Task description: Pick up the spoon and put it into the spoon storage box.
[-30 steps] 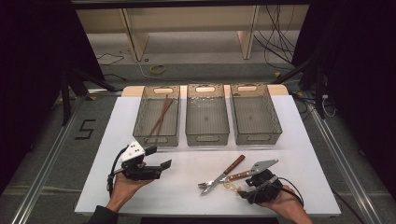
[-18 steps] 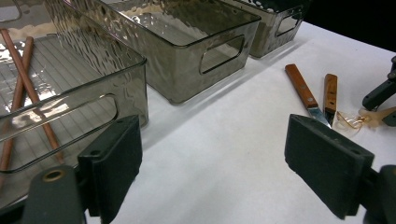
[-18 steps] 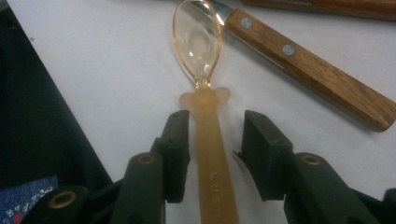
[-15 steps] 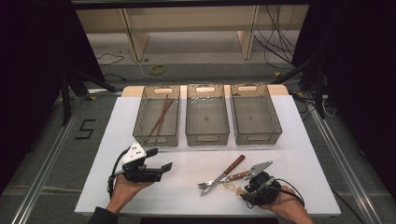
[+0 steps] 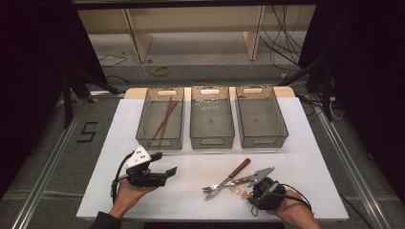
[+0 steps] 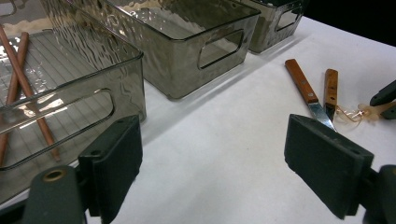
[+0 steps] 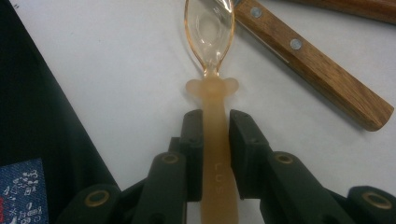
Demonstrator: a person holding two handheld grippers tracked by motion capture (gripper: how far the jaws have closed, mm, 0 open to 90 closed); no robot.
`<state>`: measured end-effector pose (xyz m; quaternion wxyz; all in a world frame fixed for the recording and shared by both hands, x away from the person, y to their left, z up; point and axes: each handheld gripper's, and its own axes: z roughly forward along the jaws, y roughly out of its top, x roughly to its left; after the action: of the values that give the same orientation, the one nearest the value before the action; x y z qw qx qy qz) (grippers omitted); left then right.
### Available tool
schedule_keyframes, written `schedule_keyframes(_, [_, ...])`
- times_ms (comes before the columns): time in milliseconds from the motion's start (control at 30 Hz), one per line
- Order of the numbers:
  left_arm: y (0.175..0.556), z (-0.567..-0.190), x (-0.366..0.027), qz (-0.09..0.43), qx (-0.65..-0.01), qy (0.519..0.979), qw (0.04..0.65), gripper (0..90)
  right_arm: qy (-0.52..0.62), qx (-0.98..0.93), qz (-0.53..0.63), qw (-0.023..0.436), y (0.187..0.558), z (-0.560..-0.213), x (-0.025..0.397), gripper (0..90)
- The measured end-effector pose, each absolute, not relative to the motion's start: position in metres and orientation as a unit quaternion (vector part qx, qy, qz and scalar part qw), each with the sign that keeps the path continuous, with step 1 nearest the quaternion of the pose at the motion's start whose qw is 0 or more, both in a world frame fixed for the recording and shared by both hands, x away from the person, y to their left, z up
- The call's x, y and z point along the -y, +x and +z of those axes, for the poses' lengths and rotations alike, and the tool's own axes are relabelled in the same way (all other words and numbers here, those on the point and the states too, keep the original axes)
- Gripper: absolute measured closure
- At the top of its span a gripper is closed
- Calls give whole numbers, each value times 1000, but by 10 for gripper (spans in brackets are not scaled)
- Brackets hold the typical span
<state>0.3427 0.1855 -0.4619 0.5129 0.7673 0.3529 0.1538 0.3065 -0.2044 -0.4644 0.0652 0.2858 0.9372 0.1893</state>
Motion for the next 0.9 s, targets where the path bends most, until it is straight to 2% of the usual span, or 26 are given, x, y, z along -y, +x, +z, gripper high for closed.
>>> schedule_keyframes(367, [343, -463, -187, 156, -352, 759, 525, 188, 291, -928, 230, 44, 309, -457, 213, 777])
schedule_keyframes(900, [343, -464, -192, 156, -365, 748, 531, 188, 306, -896, 309, 91, 338, -425, 221, 778])
